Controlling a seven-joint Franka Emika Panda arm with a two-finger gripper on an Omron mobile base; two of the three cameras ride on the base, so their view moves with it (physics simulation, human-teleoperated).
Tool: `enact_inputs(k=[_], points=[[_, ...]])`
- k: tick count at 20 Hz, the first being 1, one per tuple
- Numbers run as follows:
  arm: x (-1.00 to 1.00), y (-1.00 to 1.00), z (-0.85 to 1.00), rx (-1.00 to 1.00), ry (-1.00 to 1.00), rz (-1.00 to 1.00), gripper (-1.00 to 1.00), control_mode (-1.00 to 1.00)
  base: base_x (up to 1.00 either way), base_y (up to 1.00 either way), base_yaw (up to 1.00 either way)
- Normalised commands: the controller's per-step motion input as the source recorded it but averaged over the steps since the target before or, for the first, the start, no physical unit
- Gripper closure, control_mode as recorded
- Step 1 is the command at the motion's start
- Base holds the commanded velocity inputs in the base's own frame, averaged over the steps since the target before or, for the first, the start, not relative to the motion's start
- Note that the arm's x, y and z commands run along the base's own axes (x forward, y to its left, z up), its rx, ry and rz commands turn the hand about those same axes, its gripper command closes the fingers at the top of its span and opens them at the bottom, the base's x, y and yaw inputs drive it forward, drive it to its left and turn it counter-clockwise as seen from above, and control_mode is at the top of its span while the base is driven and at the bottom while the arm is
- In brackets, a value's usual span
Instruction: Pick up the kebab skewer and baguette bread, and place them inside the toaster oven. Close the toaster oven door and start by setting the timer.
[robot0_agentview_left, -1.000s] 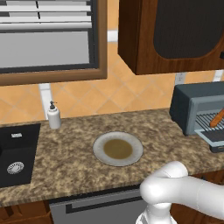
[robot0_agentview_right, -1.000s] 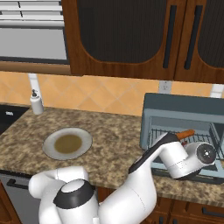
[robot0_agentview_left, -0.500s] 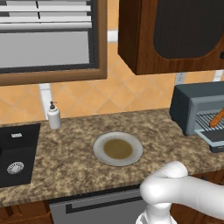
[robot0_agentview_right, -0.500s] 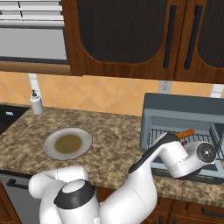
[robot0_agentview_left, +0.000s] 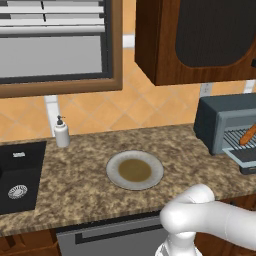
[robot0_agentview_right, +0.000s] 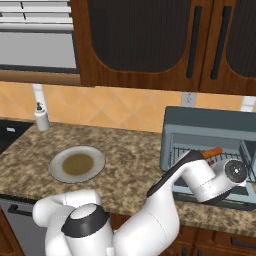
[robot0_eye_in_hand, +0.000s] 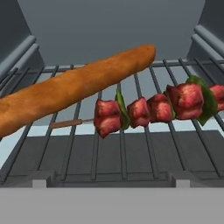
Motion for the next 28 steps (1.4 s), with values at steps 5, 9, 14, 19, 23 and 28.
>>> enact_inputs(k=[5, 9, 14, 19, 23, 28], points=[[-0.08, 0.0, -0.02, 0.0, -0.01, 0.0, -1.0, -1.0, 0.0, 0.0, 0.0], [0.01, 0.0, -0.14, 0.0, 0.0, 0.0, -1.0, -1.0, 0.0, 0.0, 0.0], [0.0, 0.0, -0.06, 0.0, 0.0, 0.0, -1.0, -1.0, 0.0, 0.0, 0.0], [0.0, 0.0, 0.01, 0.0, 0.0, 0.0, -1.0, -1.0, 0.0, 0.0, 0.0], [0.0, 0.0, 0.02, 0.0, -0.04, 0.0, -1.0, -1.0, 0.0, 0.0, 0.0], [0.0, 0.0, 0.02, 0.0, -0.05, 0.0, -1.0, -1.0, 0.0, 0.0, 0.0]])
